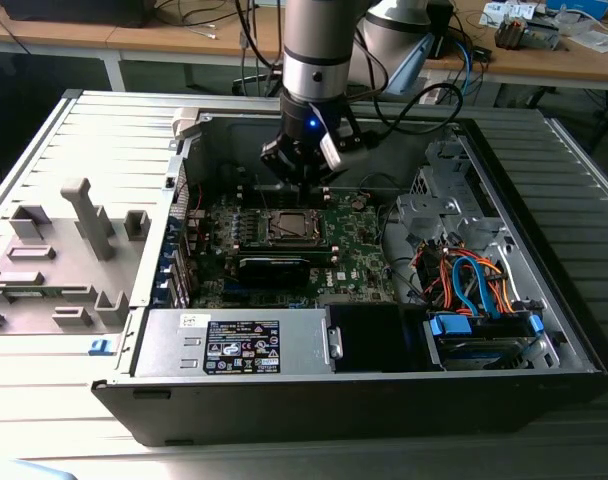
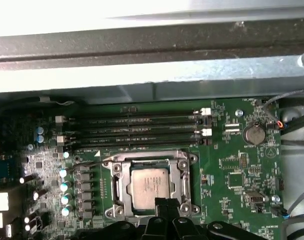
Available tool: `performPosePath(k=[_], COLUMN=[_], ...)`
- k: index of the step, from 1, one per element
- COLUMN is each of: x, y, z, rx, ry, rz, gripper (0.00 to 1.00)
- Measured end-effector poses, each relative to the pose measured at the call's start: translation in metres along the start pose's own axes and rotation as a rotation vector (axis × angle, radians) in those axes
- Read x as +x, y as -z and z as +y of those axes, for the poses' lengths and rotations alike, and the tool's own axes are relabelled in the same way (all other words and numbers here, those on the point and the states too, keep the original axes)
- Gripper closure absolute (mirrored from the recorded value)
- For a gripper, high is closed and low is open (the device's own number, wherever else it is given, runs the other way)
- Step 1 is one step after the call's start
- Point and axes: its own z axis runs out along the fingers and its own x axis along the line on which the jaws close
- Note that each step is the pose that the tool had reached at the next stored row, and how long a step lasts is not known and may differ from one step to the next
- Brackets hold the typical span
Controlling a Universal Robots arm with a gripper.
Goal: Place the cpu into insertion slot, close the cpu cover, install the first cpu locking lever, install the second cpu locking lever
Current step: 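Install the first cpu locking lever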
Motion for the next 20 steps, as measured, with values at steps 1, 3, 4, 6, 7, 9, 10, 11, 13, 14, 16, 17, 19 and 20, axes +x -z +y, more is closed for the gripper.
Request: performPosePath(k=[1,3,4,6,7,9,10,11,13,14,16,17,19,20], x=[0.0000,0.0000,0.0001,0.0001,0.0001,0.0001,0.0001,0.0001,0.0003,0.0004,0.0005,0.0006,0.0012,0.0016], y=[0.0000,-0.0001,0.0000,0.0000,0.0000,0.0001,0.0002,0.0004,0.0005,0.0005,0.0006,0.0006,0.0006,0.0006], z=[-0.0001,-0.0001,-0.0001,-0.0001,-0.0001,-0.0001,-0.0002,-0.0002,-0.0002,-0.0002,-0.0002,-0.0002,-0.0002,-0.0002], rx=[-0.0131,-0.0142,-0.0142,-0.0140,-0.0141,-0.0142,-0.0143,-0.0144,-0.0144,-0.0143,-0.0143,-0.0143,-0.0142,-0.0142], ry=[0.000,0.000,0.000,0.000,0.000,0.000,0.000,0.000,0.000,0.000,0.000,0.000,0.000,0.000], rz=[0.0006,0.0006,0.0007,0.0007,0.0007,0.0007,0.0006,0.0007,0.0007,0.0007,0.0007,0.0007,0.0007,0.0007], gripper=[0.89,0.89,0.89,0.89,0.89,0.89,0.89,0.89,0.89,0.89,0.89,0.89,0.89,0.89])
